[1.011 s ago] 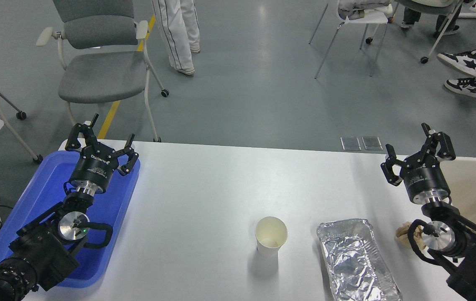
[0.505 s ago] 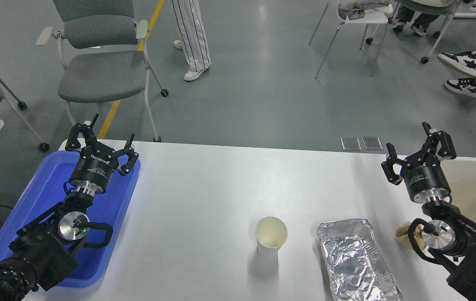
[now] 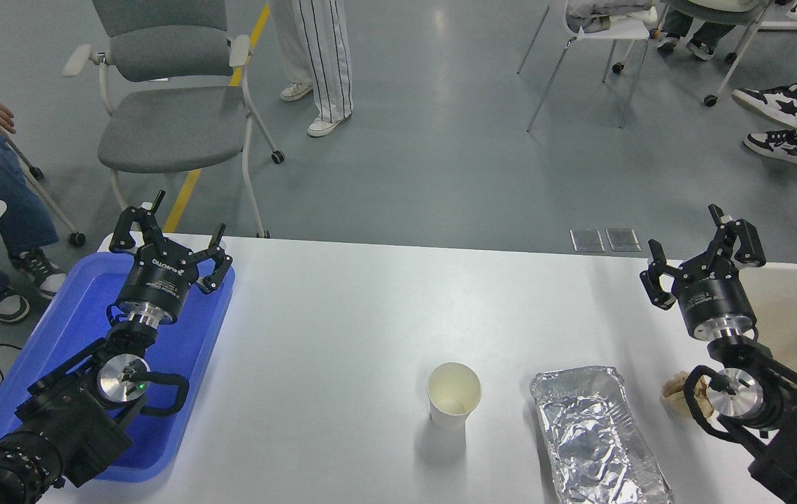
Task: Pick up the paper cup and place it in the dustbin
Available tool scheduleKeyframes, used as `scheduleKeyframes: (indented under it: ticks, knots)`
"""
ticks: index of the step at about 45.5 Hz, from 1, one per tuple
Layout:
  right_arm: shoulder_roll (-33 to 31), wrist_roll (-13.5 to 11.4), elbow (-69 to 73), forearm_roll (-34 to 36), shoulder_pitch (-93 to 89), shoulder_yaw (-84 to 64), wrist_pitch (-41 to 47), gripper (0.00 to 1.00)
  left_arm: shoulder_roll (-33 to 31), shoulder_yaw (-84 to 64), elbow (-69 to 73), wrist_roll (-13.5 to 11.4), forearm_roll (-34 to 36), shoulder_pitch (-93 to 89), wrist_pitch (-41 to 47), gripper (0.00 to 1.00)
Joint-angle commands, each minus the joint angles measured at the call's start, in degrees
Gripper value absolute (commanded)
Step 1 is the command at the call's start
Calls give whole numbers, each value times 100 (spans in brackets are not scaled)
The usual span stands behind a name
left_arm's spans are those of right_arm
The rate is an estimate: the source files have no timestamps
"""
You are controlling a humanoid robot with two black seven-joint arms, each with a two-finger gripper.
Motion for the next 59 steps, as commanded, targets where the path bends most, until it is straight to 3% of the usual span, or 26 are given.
scheduleKeyframes:
  ticks: [1, 10, 19, 30, 37, 48, 59]
  knots:
    - [5, 0, 76, 1, 27, -21, -44, 100, -3, 0, 0, 0, 0, 1, -2, 100]
    - [-302, -9, 111, 10, 80, -398, -97, 100, -3, 0, 0, 0, 0, -7, -2, 100]
    - [-926, -26, 111, 45, 695, -2138, -229, 100, -3, 0, -9, 0, 0, -7, -2, 100]
    - [-1286, -26, 190, 19, 1125, -3192, -185, 100, -3, 0, 0, 0, 9, -7, -2, 100]
    - [-1691, -26, 515, 19, 2091, -4993, -132, 100, -3, 0, -9, 0, 9, -7, -2, 100]
    - [-1691, -26, 1077, 1, 4007, -8517, -132, 100, -3, 0, -9, 0, 9, -7, -2, 100]
    - [-1753, -26, 1385, 1, 5010, -9714, -88, 100, -3, 0, -9, -9, 9, -7, -2, 100]
